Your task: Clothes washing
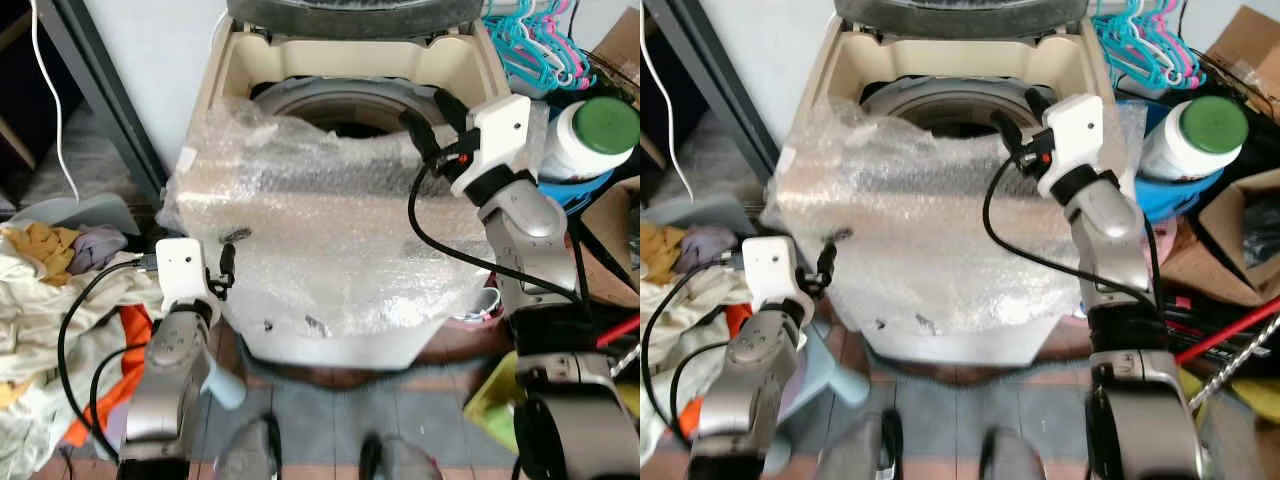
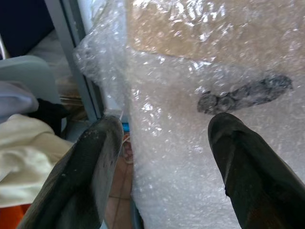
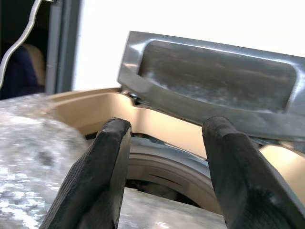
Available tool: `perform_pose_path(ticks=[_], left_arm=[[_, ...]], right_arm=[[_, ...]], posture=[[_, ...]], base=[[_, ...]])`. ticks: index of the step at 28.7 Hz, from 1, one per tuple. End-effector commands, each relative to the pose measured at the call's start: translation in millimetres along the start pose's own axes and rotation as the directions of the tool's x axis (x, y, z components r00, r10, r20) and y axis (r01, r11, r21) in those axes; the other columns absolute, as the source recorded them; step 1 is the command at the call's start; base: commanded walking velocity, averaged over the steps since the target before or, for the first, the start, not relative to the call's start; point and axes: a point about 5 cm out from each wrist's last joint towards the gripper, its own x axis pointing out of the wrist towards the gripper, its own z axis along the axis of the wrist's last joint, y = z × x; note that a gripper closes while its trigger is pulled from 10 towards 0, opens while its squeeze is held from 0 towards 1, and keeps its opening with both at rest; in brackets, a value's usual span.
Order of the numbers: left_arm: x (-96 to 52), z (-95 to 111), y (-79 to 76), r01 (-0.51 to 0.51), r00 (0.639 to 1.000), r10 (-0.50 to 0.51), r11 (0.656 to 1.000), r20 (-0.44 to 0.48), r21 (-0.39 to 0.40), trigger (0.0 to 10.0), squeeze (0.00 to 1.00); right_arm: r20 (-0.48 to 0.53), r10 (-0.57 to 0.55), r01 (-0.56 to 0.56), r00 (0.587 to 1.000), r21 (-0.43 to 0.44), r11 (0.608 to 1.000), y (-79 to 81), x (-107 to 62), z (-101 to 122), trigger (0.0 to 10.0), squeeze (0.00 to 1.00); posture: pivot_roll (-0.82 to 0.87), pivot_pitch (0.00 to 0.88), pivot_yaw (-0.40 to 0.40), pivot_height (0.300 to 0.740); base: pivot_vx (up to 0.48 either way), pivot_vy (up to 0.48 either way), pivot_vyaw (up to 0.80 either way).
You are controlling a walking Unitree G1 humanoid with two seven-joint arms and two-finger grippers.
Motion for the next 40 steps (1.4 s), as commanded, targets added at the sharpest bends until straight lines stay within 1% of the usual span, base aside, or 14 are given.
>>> perform_pose_path(ticks=[1, 2, 4, 7, 10, 18, 25, 28, 31, 32, 34, 36, 38, 40], left_arm=[[-2.5, 4.5, 0.1, 0.011, 0.999, -0.011, 1.000, 0.047, 0.004, 10.0, 0.00], [-2.5, 4.5, 0.1, 0.011, 0.999, -0.011, 1.000, 0.047, 0.004, 10.0, 0.00], [-2.7, 4.9, -7.1, 0.041, 0.997, -0.041, 0.999, 0.058, 0.000, 10.0, 0.00], [-1.2, 6.1, -15.7, 0.069, 0.996, -0.069, 0.998, 0.058, 0.000, 10.0, 0.00], [0.2, 7.9, -18.6, 0.072, 0.995, -0.073, 0.997, 0.068, 0.006, 10.0, 0.00], [1.6, 8.5, -17.9, 0.054, 0.996, -0.053, 0.999, 0.069, -0.007, 10.0, 0.00], [4.6, 11.3, -20.0, 0.045, 0.996, -0.044, 0.999, 0.081, -0.015, 10.0, 0.00], [4.2, 8.2, -21.2, 0.044, 0.997, -0.043, 0.999, 0.068, -0.015, 10.0, 0.00], [4.6, 7.4, -22.6, 0.058, 0.996, -0.057, 0.998, 0.069, -0.018, 10.0, 0.00], [4.9, 7.3, -22.9, 0.059, 0.996, -0.058, 0.998, 0.067, -0.021, 10.0, 0.00], [6.4, 8.2, -22.4, 0.056, 0.996, -0.055, 0.998, 0.072, -0.013, 10.0, 0.00], [7.7, 10.3, -20.4, 0.060, 0.993, -0.063, 0.998, 0.098, 0.029, 10.0, 0.00], [7.8, 9.5, -16.6, 0.028, 0.995, -0.032, 0.999, 0.099, 0.036, 10.0, 0.00], [7.9, 8.1, -14.0, 0.036, 0.996, -0.038, 0.999, 0.083, 0.023, 10.0, 0.00]], right_arm=[[-0.013, -0.043, 0.043, 0.999, 0.000, 0.999, 12.6, -11.1, -1.9, 10.0, 1.00], [-0.013, -0.043, 0.043, 0.999, 0.000, 0.999, 12.6, -11.1, -1.9, 10.0, 1.00], [-0.032, -0.073, 0.073, 0.997, 0.000, 0.997, 21.9, -21.5, -5.2, 10.0, 1.00], [-0.053, -0.087, 0.088, 0.995, 0.019, 0.996, 29.7, -27.1, -6.1, 10.0, 1.00], [-0.058, -0.081, 0.083, 0.995, 0.031, 0.996, 34.7, -28.0, -5.5, 10.0, 1.00], [-0.068, -0.051, 0.056, 0.996, 0.063, 0.996, 52.9, -26.5, 0.9, 10.0, 1.00], [-0.072, -0.029, 0.036, 0.997, 0.096, 0.995, 66.0, -24.9, 4.0, 10.0, 1.00], [-0.079, -0.027, 0.035, 0.996, 0.102, 0.994, 67.7, -26.7, 4.3, 10.0, 1.00], [-0.092, -0.043, 0.050, 0.995, 0.073, 0.996, 65.2, -28.6, 3.3, 10.0, 1.00], [-0.098, -0.051, 0.058, 0.994, 0.079, 0.995, 64.2, -29.3, 2.5, 10.0, 0.00], [-0.134, -0.096, 0.106, 0.986, 0.066, 0.992, 58.7, -30.6, -1.9, 10.0, 0.00], [-0.153, -0.114, 0.130, 0.982, 0.103, 0.986, 56.4, -31.0, -4.2, 10.0, 0.00], [-0.162, -0.119, 0.135, 0.980, 0.092, 0.987, 55.1, -31.3, -4.6, 10.0, 0.00], [-0.174, -0.134, 0.151, 0.976, 0.087, 0.985, 54.4, -31.8, -5.8, 10.0, 0.00]], posture=[[-0.04, 0.117, 0.062, 0.740], [-0.04, 0.117, 0.062, 0.740], [-0.05, 0.097, 0.064, 0.740], [-0.06, 0.104, 0.066, 0.740], [-0.06, 0.104, 0.066, 0.740], [-0.06, 0.137, 0.069, 0.740], [-0.06, 0.128, 0.070, 0.740], [-0.08, 0.126, 0.074, 0.740], [-0.08, 0.123, 0.074, 0.740], [-0.08, 0.123, 0.074, 0.740], [-0.08, 0.122, 0.074, 0.740], [-0.08, 0.119, 0.074, 0.740], [-0.08, 0.116, 0.073, 0.740], [-0.07, 0.118, 0.071, 0.740]], base=[[0.000, 0.000, 0.80], [0.000, 0.000, 0.80], [0.000, 0.000, 0.80], [0.000, 0.000, 0.80], [0.000, 0.000, 0.80], [0.000, 0.000, 0.80], [0.000, 0.000, 0.80], [0.000, 0.000, 0.80], [0.000, 0.275, 0.63], [0.000, 0.480, 0.00], [0.000, 0.480, 0.00], [0.000, 0.480, 0.00], [0.000, 0.480, 0.00], [0.000, 0.478, 0.00]])
